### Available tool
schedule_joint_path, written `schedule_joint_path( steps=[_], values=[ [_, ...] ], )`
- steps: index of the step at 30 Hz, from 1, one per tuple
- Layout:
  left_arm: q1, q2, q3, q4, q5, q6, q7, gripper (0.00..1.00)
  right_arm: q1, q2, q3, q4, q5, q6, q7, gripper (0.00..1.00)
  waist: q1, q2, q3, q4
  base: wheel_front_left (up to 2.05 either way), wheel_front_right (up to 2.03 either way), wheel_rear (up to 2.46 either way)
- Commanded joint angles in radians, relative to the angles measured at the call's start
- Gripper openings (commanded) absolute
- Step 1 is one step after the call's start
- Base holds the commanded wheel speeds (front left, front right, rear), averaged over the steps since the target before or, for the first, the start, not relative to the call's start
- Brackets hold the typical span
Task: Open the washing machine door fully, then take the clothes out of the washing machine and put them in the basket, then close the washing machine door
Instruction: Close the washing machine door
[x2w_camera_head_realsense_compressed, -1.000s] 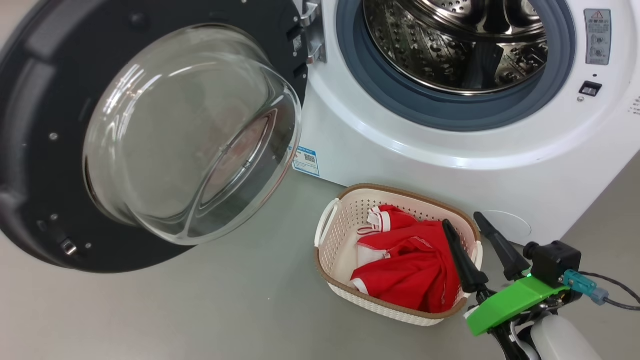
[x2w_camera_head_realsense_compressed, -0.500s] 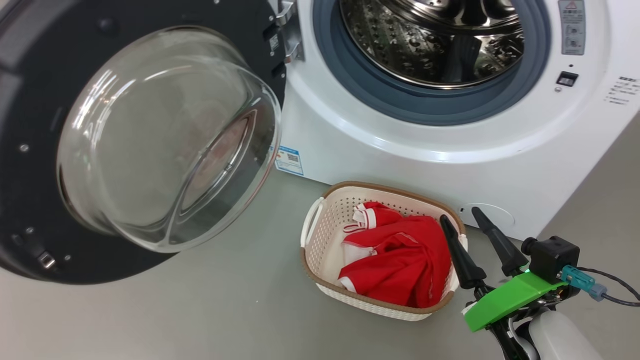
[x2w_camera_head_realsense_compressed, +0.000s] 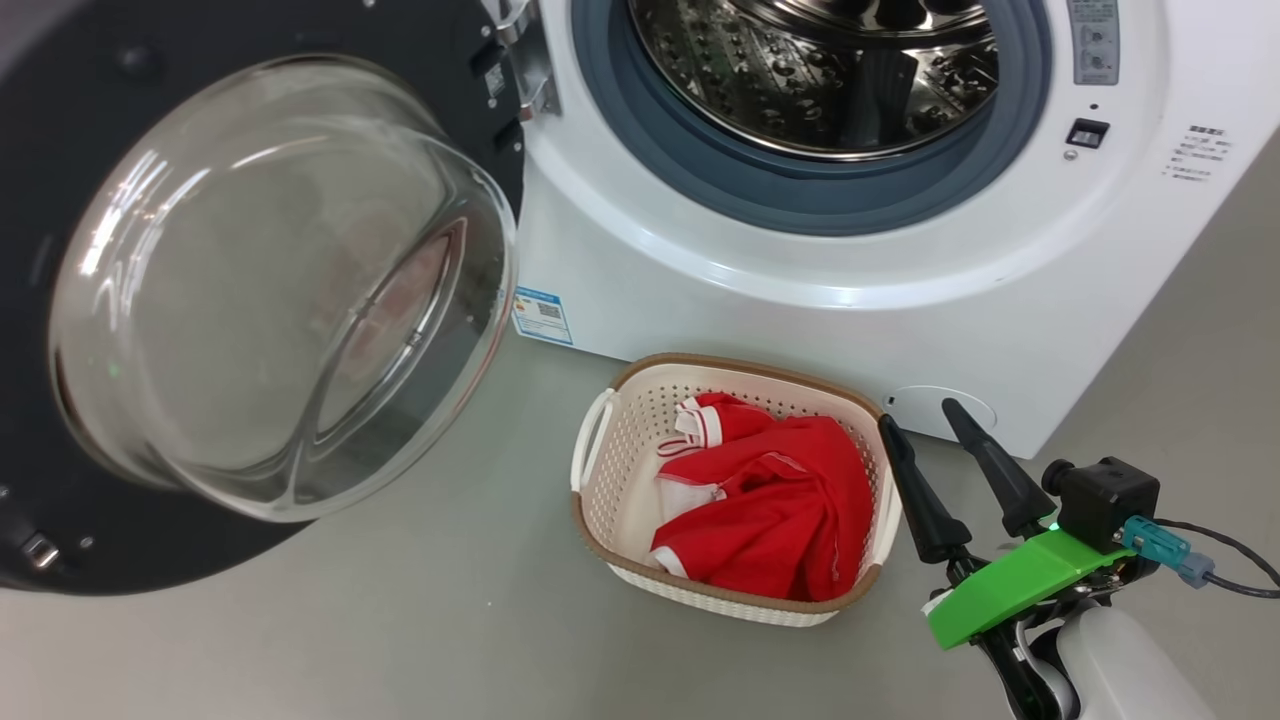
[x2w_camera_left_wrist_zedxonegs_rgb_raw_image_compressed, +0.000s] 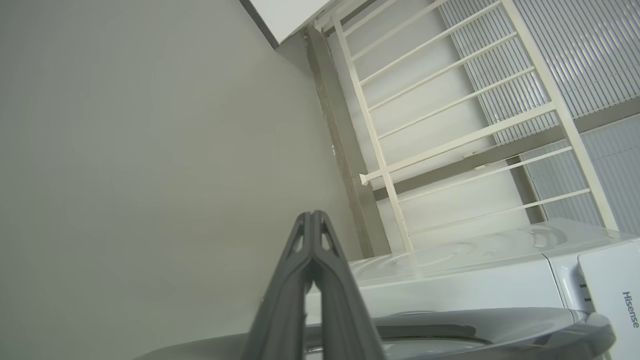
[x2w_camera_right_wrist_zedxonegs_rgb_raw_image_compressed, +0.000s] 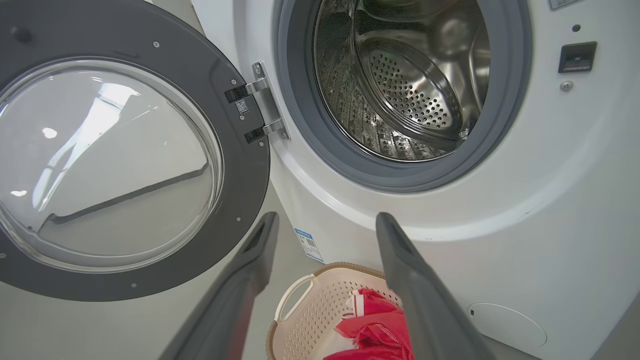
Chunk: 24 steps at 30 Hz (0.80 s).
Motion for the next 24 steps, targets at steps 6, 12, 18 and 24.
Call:
schedule_joint_path(
  steps=[6,12,18,24],
  values=[
    [-0.044,0.054,0.053,0.04,-0.057,-0.013,0.052,0.0,-0.021,-0.001,0.025,-0.023,0.007,0.003,-0.005,1.0,0.0,-0.0001,0.009,-0.021,0.0,0.0,0.0],
    [-0.027,0.047,0.024,0.048,-0.067,-0.048,0.128,0.0,-0.022,-0.004,0.026,-0.022,0.007,0.003,-0.005,1.0,0.0,-0.0001,0.009,-0.028,0.0,0.0,0.0],
    [-0.006,0.047,-0.015,0.023,-0.064,-0.064,0.209,0.0,-0.022,0.0,0.022,-0.021,0.004,0.003,-0.005,1.0,0.0,-0.0001,0.003,-0.028,0.0,0.0,0.0],
    [0.033,0.048,-0.045,-0.031,-0.067,-0.057,0.289,0.0,-0.019,0.008,0.016,-0.019,0.003,0.003,-0.005,1.0,0.0,-0.0001,-0.004,-0.028,0.0,0.0,0.0]
  ],
)
